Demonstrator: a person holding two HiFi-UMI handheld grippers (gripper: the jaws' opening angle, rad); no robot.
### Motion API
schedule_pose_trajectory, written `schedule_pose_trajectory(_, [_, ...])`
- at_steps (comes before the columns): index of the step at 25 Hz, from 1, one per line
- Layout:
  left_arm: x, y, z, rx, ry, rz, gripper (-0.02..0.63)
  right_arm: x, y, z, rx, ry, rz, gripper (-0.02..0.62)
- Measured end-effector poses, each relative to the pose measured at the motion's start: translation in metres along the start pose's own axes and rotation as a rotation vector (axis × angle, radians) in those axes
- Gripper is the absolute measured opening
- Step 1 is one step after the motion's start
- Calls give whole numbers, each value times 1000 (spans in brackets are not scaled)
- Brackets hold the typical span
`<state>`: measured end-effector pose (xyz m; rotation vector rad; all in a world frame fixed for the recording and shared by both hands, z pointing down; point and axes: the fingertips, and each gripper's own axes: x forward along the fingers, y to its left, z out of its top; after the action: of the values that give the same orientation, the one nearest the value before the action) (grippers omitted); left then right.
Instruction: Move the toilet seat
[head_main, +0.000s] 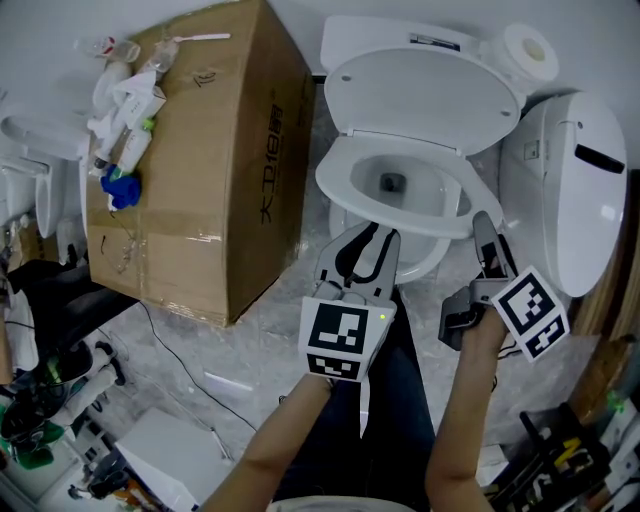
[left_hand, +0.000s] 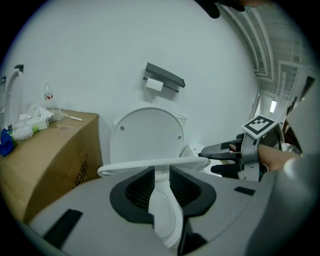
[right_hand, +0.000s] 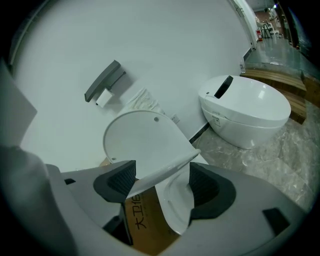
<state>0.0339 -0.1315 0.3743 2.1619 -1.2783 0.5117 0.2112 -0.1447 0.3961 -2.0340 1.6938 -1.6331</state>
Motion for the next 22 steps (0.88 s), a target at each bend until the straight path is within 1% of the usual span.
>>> schedule_pose_trajectory(5, [3, 0, 10, -1, -10, -4, 103, -9, 12, 2, -18, 7, 38, 325])
schedule_pose_trajectory(9, [6, 3, 17, 1, -16, -1, 103, -14, 25, 4, -88, -22, 74, 322])
schedule_pose_trajectory(13, [12, 5, 27, 19, -25, -3, 103, -17, 44, 4, -153, -16, 121, 293])
schedule_pose_trajectory(15, [15, 6, 32, 24, -33, -1, 103, -17, 52, 3, -172, -21, 138, 235])
schedule_pose_trajectory(17, [18, 8, 38, 29, -41, 2, 103, -15, 56, 0, -185, -24, 156, 142])
schedule_pose_trajectory(21, [22, 9, 44, 30, -47, 3, 103, -10, 64, -4, -224, -23, 188, 38])
schedule_pose_trajectory(22, [24, 9, 45, 28, -46, 3, 103, -8, 66, -4, -245, -23, 190, 28])
